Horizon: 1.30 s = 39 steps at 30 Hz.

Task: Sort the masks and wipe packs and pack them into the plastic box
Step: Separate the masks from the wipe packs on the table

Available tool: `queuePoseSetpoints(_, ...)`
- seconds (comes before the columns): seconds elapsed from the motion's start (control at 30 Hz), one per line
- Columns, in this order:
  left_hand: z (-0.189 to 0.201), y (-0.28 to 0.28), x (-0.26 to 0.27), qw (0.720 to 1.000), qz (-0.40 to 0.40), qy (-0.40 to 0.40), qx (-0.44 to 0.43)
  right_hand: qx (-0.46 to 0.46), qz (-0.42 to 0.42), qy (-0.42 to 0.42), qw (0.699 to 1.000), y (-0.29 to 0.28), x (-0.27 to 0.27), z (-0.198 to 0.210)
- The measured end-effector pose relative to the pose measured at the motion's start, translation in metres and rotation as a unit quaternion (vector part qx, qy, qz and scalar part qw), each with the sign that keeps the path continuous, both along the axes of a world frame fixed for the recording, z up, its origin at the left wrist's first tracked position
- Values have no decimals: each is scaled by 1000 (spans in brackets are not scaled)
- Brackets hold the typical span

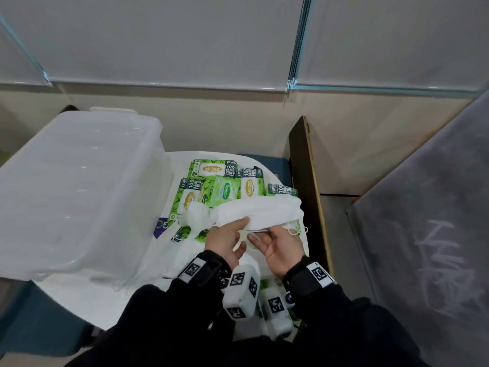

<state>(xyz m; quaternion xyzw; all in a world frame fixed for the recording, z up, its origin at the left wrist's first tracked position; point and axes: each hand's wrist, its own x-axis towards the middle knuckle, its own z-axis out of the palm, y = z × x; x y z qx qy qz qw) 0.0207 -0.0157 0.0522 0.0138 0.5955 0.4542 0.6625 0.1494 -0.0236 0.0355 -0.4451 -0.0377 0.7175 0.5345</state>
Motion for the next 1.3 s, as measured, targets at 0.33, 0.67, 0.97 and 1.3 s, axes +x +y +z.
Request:
queuePoseSetpoints(0.33,-8,17,-15,996,31,-82,26,-7,30,-38,999,13,45,13)
queuePoseSetpoints(0.67,-7,19,-44,993,38,-29,109,-5,186,-236,954,38,66,19)
queuePoseSetpoints(0.97,0,27,-92,992,32,-38,116,19,199,-400,895,40,45,4)
queuePoseSetpoints(1.3,-7,40,-161,981,-99,109,124,-76,148,-294,941,26,79,-8)
